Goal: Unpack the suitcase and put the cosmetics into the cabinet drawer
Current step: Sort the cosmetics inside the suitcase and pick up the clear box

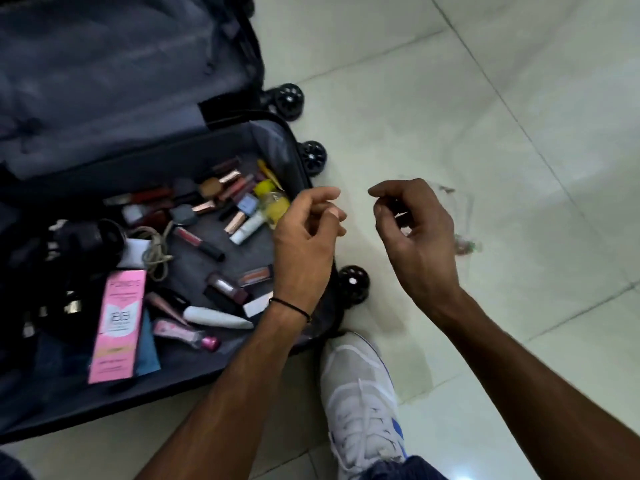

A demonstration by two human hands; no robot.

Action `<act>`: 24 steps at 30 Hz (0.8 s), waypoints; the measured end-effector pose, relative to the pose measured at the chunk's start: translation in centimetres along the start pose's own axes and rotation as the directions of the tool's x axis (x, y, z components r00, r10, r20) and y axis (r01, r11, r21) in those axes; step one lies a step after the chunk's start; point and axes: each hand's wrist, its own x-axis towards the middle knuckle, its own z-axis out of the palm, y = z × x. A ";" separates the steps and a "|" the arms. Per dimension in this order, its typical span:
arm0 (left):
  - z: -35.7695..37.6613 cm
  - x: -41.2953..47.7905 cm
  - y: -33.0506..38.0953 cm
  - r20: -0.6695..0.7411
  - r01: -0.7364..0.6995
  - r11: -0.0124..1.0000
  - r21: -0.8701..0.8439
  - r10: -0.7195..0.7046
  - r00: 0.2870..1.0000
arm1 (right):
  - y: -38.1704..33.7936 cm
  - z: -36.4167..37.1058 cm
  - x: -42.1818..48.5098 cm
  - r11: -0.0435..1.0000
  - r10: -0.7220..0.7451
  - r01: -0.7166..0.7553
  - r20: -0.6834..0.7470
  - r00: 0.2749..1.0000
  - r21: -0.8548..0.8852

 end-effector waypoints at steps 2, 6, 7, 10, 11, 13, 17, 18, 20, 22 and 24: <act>-2.7 0.8 -0.7 -0.107 -0.011 1.000 0.020 0.014 0.994 | -1.3 2.0 1.0 0.997 -0.070 0.068 0.077 0.995 0.030; -8.0 2.4 -3.8 -0.241 0.040 0.979 0.201 0.010 0.970 | -3.4 6.7 2.8 0.985 -0.121 0.158 0.372 0.920 -0.070; -9.1 2.8 -4.5 -0.254 0.064 0.960 0.274 0.008 0.967 | -3.4 8.0 3.3 0.971 -0.082 0.175 0.461 0.883 -0.162; -11.2 3.7 -5.9 -0.244 0.142 0.869 0.475 -0.025 0.969 | -2.8 11.7 4.4 0.857 0.076 0.257 0.601 0.796 -0.448; -11.7 4.0 -6.2 -0.212 0.140 0.835 0.533 -0.028 0.977 | -2.6 12.7 4.7 0.815 0.130 0.265 0.608 0.783 -0.515; -12.3 4.8 -6.9 -0.097 0.074 0.787 0.613 -0.019 0.995 | -2.0 14.5 5.0 0.760 0.234 0.247 0.607 0.760 -0.601; -12.9 6.7 -8.1 0.078 -0.011 0.739 0.674 -0.057 0.995 | -1.3 16.1 4.3 0.790 0.333 0.129 0.597 0.730 -0.599; -12.9 7.1 -8.2 0.098 -0.027 0.723 0.690 -0.056 0.994 | -1.2 15.9 3.9 0.794 0.333 0.128 0.601 0.726 -0.595; -13.2 7.5 -8.4 0.117 -0.051 0.691 0.721 -0.048 0.992 | -1.0 15.5 2.8 0.785 0.322 0.157 0.611 0.723 -0.600; -13.5 7.6 -8.5 0.112 -0.047 0.704 0.709 -0.046 0.993 | -0.9 15.0 1.8 0.798 0.313 0.139 0.601 0.735 -0.587; -13.8 7.4 -8.5 0.105 -0.033 0.720 0.693 -0.056 0.993 | -0.8 14.6 1.2 0.815 0.332 0.091 0.590 0.736 -0.572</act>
